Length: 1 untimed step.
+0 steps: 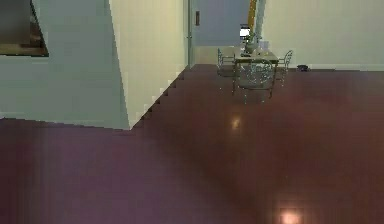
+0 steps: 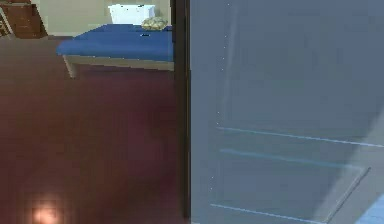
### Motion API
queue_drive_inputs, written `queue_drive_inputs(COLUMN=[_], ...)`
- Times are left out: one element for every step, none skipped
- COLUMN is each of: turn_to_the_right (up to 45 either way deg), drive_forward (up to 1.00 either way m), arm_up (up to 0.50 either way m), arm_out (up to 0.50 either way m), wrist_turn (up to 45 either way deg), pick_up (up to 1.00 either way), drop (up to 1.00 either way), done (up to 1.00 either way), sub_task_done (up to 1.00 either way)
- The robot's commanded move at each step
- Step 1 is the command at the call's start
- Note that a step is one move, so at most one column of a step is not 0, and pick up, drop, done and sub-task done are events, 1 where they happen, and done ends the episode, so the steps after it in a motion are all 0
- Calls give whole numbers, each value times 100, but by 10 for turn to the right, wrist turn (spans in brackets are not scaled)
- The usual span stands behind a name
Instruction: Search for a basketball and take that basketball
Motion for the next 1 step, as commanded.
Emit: queue_drive_inputs(turn_to_the_right=[0], drive_forward=[100], arm_up=[0], arm_out=[0], wrist_turn=[0], pick_up=[0], drop=[0], done=[0], sub_task_done=[0])
